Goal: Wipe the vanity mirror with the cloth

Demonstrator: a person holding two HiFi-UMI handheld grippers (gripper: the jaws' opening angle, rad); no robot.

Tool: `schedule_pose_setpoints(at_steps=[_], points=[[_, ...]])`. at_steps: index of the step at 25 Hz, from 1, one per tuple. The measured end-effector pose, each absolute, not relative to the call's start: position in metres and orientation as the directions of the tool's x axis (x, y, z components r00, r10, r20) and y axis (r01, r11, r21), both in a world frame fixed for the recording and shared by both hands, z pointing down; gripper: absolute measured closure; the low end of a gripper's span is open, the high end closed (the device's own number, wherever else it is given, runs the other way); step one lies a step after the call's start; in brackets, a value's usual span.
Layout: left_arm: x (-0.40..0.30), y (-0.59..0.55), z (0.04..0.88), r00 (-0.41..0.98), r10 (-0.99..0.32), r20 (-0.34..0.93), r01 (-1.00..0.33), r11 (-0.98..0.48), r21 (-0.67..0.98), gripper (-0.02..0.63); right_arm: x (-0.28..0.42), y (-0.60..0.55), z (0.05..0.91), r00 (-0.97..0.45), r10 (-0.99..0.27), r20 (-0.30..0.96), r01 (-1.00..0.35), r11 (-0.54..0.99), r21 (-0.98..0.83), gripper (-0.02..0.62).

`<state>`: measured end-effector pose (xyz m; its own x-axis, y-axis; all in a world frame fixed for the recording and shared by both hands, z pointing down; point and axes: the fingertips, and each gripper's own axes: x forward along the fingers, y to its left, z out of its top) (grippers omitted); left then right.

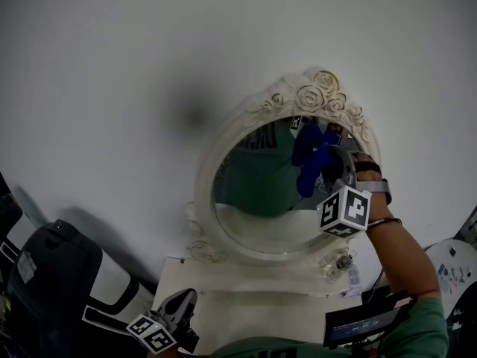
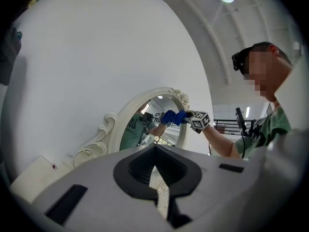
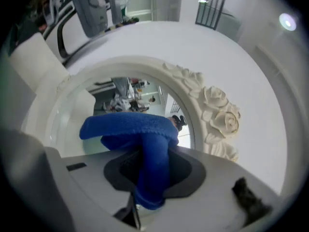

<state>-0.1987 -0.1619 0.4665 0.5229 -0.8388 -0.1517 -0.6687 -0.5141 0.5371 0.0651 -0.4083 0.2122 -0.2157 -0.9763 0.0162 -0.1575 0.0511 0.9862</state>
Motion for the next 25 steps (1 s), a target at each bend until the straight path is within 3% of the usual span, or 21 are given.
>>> schedule_pose_setpoints(at_steps=[5, 9, 14, 19, 25], points=[[-0.206, -0.156, 0.464, 0.51, -0.847, -0.153, -0.68, -0.505, 0.531, 0.609, 0.018, -0.364, 0.224, -0.496, -0.868, 0.032, -0.306, 0.209, 0.929, 0.491], [-0.2, -0.156, 0.458, 0.527, -0.835, -0.158, -0.681, -0.526, 0.51, 0.609, 0.0, -0.328, 0.236, -0.696, -0.716, 0.052, -0.388, 0.437, 0.811, 0.491], [-0.183, -0.169, 0.433, 0.585, -0.794, -0.167, -0.685, -0.594, 0.423, 0.609, -0.005, -0.307, 0.247, -0.814, -0.578, 0.056, -0.408, 0.638, 0.653, 0.491], [-0.161, -0.179, 0.422, 0.628, -0.761, -0.164, -0.678, -0.638, 0.365, 0.609, -0.009, -0.328, 0.259, -0.705, -0.701, 0.107, -0.364, 0.487, 0.794, 0.491], [-0.156, -0.177, 0.442, 0.624, -0.771, -0.126, -0.68, -0.616, 0.398, 0.609, -0.078, -0.377, 0.272, -0.495, -0.867, 0.06, -0.101, 0.126, 0.987, 0.491]])
